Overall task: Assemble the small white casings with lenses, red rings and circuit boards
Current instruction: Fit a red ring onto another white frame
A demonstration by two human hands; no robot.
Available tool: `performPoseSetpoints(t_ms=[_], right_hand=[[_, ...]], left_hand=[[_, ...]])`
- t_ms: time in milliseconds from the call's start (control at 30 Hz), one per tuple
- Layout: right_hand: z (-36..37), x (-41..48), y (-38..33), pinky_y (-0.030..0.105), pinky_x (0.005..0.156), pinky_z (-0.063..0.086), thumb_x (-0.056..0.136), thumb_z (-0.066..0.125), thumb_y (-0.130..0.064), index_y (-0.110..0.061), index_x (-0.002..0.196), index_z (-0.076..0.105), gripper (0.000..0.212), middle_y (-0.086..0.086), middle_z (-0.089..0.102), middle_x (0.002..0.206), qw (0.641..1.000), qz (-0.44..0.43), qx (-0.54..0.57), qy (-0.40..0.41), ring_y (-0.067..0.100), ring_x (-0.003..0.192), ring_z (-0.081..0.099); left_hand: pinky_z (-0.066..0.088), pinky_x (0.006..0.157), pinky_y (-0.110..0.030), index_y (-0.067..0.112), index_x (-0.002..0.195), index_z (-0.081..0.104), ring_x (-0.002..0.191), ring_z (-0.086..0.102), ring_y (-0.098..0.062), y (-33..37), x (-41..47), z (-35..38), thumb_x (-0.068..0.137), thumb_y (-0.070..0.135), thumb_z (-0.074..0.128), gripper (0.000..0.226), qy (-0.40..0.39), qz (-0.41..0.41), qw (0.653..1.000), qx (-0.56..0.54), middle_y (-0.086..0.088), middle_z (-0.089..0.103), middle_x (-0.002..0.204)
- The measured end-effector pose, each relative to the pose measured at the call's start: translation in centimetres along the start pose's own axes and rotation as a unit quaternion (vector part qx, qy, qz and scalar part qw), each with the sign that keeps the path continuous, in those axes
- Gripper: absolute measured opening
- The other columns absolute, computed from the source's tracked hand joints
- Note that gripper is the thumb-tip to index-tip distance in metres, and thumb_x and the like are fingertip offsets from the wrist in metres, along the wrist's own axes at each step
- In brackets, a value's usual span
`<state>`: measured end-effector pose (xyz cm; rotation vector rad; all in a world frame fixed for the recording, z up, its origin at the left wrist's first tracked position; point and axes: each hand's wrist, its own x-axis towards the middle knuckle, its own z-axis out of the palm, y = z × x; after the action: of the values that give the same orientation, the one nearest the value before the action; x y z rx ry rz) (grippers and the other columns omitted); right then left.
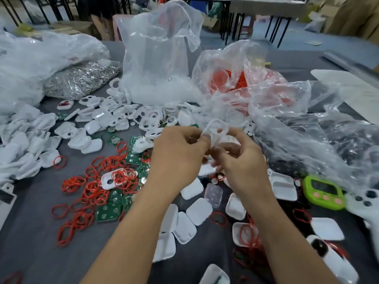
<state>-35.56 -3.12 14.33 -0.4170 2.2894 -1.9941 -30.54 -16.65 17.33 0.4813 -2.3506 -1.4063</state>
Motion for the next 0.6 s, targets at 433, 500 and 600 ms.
performPoseSetpoints(t_ms=[433,500,600], right_hand=[[-1.0,-1.1,0.9,0.026,0.044,0.046,0.086,0.075,-0.029,-0.027,0.087,0.065,0.01,0.003,0.069,0.057,0.995,-0.001,-0.072,-0.071,0.013,0.044,0.056],[-1.5,-0.8,0.6,0.023,0.046,0.044,0.08,0.075,-0.029,-0.027,0.082,0.07,0.006,-0.001,0.069,0.058,0.993,-0.004,-0.082,-0.079,0.009,0.043,0.055],[-3.0,0.0,0.7,0.021,0.052,0.051,0.083,0.074,-0.02,-0.03,0.073,0.073,0.015,-0.012,0.071,0.063,0.981,-0.031,-0.186,0.046,0.005,0.051,0.064]], left_hand=[[0.06,0.059,-0.027,0.034,0.104,0.081,0.07,0.074,-0.01,-3.4,-4.2,1.6,0.096,0.012,0.068,0.026,-0.055,-0.029,0.985,-0.159,0.005,0.078,0.079],[0.06,0.055,-0.027,0.024,0.096,0.081,0.064,0.072,-0.01,-3.4,-4.0,1.6,0.095,0.002,0.067,0.027,-0.036,-0.066,0.974,-0.213,-0.003,0.077,0.072],[0.059,0.052,-0.029,0.015,0.1,0.075,0.062,0.07,-0.013,-3.1,-3.9,1.6,0.095,-0.001,0.067,0.019,-0.018,-0.114,0.956,-0.272,-0.01,0.075,0.074]])
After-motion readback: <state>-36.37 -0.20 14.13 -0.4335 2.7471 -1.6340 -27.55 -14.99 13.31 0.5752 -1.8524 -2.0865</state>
